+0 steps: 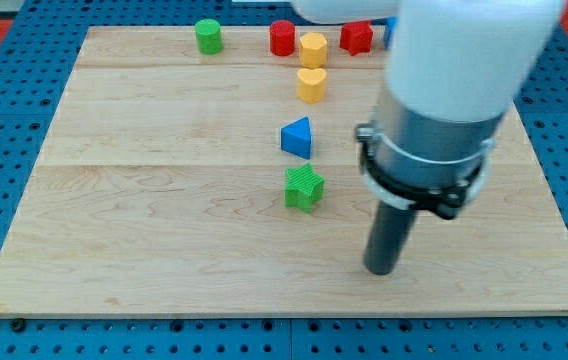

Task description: Move the blue triangle slightly to the right

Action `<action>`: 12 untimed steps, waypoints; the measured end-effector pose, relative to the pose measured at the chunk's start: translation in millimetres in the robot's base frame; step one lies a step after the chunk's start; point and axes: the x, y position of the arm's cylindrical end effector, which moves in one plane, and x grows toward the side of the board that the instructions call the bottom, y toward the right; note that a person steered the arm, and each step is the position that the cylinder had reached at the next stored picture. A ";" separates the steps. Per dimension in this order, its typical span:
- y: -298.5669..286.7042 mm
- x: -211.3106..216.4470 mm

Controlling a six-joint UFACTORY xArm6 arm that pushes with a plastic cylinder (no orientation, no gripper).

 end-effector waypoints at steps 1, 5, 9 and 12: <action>-81.1 5.2; -151.8 -147.1; -76.0 -160.3; -119.5 1.5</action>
